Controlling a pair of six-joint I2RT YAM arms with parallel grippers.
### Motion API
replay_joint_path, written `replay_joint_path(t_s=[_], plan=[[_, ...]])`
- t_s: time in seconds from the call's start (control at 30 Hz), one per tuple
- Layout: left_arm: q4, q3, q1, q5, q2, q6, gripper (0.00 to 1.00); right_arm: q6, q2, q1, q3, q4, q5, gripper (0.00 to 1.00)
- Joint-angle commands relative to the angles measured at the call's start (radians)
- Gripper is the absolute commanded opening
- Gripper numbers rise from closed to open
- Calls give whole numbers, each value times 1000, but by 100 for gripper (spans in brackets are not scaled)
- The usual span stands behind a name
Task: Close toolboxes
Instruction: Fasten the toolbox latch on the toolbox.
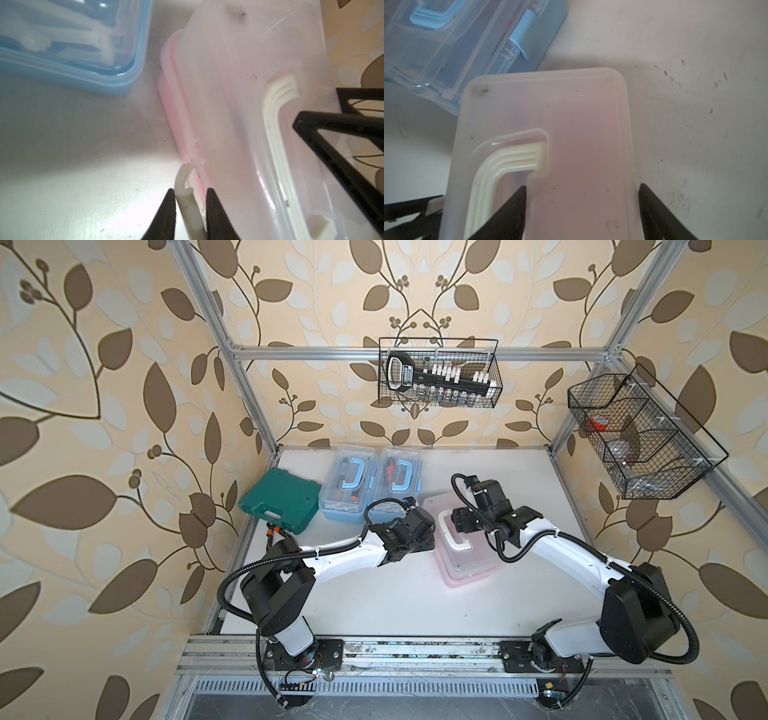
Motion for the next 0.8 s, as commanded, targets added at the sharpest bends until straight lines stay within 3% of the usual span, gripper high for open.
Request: replay_joint_path(t_s=[0.0,0.17,0.77], plan=[[60,48,-14,16,-41,33,32,9,43,11,-31,-92,-58,75],[66,42,-14,19,-41,35,45,7,45,12,-29,-93,-57,76],[139,10,-16,10,-71,50,53,5,52,14,-25,-93,-62,76]])
